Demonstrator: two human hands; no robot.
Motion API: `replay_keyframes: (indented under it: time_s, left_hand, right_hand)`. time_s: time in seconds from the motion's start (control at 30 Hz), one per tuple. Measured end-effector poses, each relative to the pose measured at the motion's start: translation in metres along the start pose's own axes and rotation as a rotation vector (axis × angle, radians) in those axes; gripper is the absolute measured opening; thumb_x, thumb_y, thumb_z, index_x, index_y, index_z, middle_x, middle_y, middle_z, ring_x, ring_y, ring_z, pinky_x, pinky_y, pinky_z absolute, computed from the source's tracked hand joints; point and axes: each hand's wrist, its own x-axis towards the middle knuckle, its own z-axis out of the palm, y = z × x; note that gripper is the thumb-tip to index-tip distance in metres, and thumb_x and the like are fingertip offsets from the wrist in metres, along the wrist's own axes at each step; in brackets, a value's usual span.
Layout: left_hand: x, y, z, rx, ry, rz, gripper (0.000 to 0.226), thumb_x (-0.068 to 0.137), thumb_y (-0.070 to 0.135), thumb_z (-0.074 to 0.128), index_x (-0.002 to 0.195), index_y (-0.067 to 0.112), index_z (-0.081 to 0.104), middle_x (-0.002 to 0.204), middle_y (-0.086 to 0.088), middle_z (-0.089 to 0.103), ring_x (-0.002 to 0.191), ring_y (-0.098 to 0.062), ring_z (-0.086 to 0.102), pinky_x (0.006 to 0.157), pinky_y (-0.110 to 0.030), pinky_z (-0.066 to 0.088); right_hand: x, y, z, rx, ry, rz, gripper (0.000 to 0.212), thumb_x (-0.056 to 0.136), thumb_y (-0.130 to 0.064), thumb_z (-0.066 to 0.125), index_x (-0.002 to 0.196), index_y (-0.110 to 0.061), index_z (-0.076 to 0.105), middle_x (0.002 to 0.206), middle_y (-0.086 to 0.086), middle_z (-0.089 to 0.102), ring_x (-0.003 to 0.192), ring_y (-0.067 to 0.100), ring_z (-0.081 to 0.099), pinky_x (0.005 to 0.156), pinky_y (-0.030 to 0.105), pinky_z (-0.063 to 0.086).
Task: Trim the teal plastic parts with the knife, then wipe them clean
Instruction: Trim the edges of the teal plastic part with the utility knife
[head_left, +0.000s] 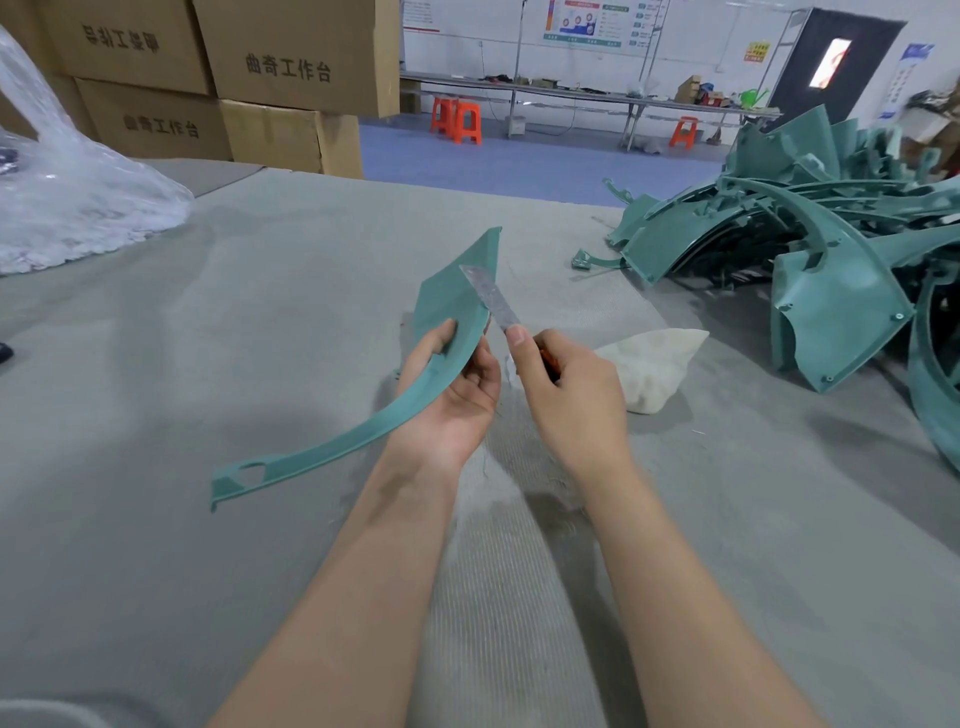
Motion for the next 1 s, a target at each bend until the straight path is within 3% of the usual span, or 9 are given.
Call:
replay_keyframes:
  time_s: [0.13, 0.43, 0.63, 0.8, 1.0]
  left_hand:
    - [0.000, -0.001, 0.001, -0.023, 0.013, 0.002, 0.018, 0.092, 0.006, 0.056, 0.075, 0.002, 0.063, 0.069, -0.007, 0.068, 0.048, -0.011, 0.062, 0.046, -0.017, 0.051]
    - [0.001, -0.001, 0.001, -0.042, 0.023, -0.003, 0.013, 0.092, 0.006, 0.056, 0.081, 0.001, 0.062, 0.069, -0.008, 0.067, 0.047, -0.012, 0.062, 0.044, -0.018, 0.050]
    - [0.005, 0.001, 0.000, -0.061, 0.056, 0.035, 0.013, 0.092, 0.007, 0.055, 0.081, 0.003, 0.061, 0.066, -0.008, 0.065, 0.048, -0.012, 0.060, 0.047, -0.017, 0.050]
    - [0.009, 0.006, -0.003, 0.001, 0.099, 0.068, 0.032, 0.094, 0.013, 0.052, 0.066, 0.005, 0.065, 0.063, -0.003, 0.065, 0.055, -0.012, 0.061, 0.067, -0.023, 0.050]
    - [0.007, 0.012, -0.006, -0.021, 0.089, 0.049, 0.028, 0.090, 0.014, 0.053, 0.067, 0.005, 0.067, 0.064, -0.002, 0.067, 0.048, -0.010, 0.060, 0.050, -0.018, 0.050]
  right_hand:
    - [0.001, 0.000, 0.000, 0.021, -0.017, -0.004, 0.051, 0.095, -0.055, 0.043, 0.061, -0.017, 0.041, 0.049, -0.006, 0.037, 0.052, 0.016, 0.038, 0.054, 0.032, 0.032]
    - [-0.001, -0.001, 0.000, 0.025, -0.032, -0.034, 0.054, 0.095, -0.054, 0.043, 0.069, -0.008, 0.054, 0.051, -0.003, 0.044, 0.053, 0.018, 0.044, 0.056, 0.037, 0.041]
    - [-0.001, -0.005, 0.002, 0.011, -0.066, -0.046, 0.049, 0.095, -0.051, 0.045, 0.059, -0.018, 0.039, 0.046, -0.005, 0.035, 0.052, 0.017, 0.037, 0.055, 0.036, 0.035]
    - [-0.006, -0.010, 0.009, 0.008, -0.163, -0.112, 0.045, 0.096, -0.048, 0.047, 0.063, -0.018, 0.047, 0.051, -0.004, 0.041, 0.060, 0.020, 0.042, 0.055, 0.034, 0.032]
    - [-0.008, -0.013, 0.011, 0.046, -0.221, -0.125, 0.045, 0.095, -0.049, 0.049, 0.060, -0.021, 0.045, 0.050, -0.005, 0.040, 0.055, 0.014, 0.040, 0.053, 0.029, 0.031]
